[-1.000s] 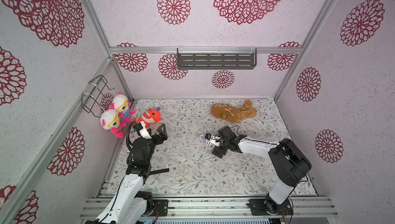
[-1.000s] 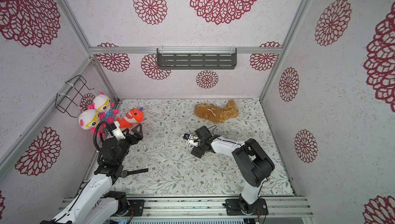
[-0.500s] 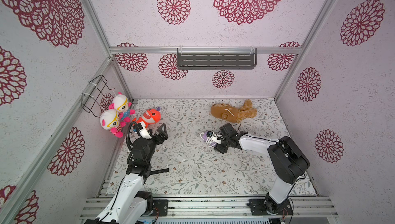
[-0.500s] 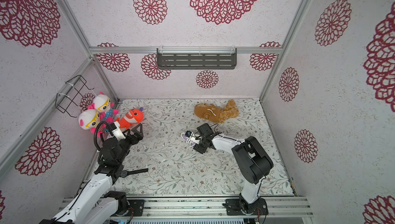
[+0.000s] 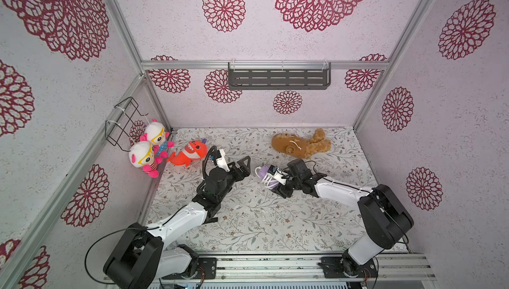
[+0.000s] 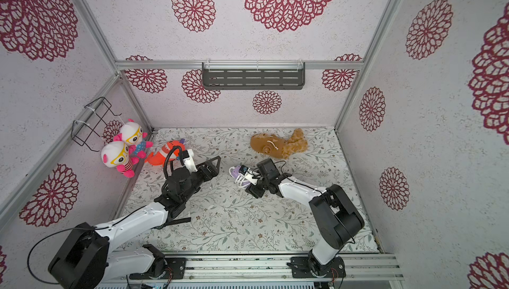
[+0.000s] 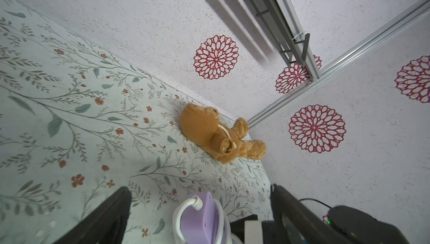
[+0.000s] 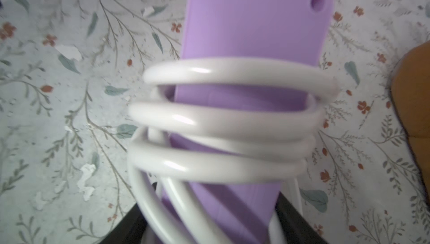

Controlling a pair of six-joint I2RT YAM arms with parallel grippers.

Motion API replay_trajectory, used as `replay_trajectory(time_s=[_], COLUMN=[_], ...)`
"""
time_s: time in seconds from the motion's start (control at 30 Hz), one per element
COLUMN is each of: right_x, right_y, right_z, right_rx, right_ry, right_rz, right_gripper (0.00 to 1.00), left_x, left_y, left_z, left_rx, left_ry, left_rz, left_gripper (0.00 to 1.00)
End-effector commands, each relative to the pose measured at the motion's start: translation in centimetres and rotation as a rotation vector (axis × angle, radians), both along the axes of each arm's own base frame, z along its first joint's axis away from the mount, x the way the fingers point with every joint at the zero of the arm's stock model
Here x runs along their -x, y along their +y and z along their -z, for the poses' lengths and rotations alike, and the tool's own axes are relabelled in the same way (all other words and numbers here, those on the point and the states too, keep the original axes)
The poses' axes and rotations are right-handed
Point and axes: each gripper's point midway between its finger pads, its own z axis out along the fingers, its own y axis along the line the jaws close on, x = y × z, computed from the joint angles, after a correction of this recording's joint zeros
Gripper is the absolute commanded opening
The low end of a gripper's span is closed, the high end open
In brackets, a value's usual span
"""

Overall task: Unwrap the cord wrapped around the power strip
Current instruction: Pick up the power strip from the center of the board.

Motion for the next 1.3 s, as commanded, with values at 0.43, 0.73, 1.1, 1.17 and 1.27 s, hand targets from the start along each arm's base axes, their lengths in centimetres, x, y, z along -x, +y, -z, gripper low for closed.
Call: replay_trajectory(time_s=[0.43,0.73,1.1,1.17,1.27], right_x=[0.9,-0.3,-0.3,-0.3,-0.2], right_y=[3.4,3.4,4.1,4.2,4.3], right_z=[-12.4,-13.0,-13.1,-13.1,-13.0], right_rx=[-0.329,-0.286,-0.276,-0.267,-0.253], right_ry=[-0.156,-0.204,-0.180,-0.183,-0.187], right_rz=[-0.098,-0.076,-0.096,-0.101,-0.106], right_gripper=[0.19,0.18,0.18,0.18,0.18], left_x=[-1.8,-1.6,-0.1,-0.2,-0.4], left_y=[-6.4,-7.7,-8.8,-9.0,-8.9], left_z=[-0.5,0.0,0.8,0.8,0.7], left_rx=[-0.090,-0.049,-0.012,0.000,0.006], left_ry=[0.090,0.170,0.222,0.220,0.218], left_rz=[0.190,0.257,0.350,0.355,0.352], left_gripper=[0.98,0.98,0.75,0.64,0.45])
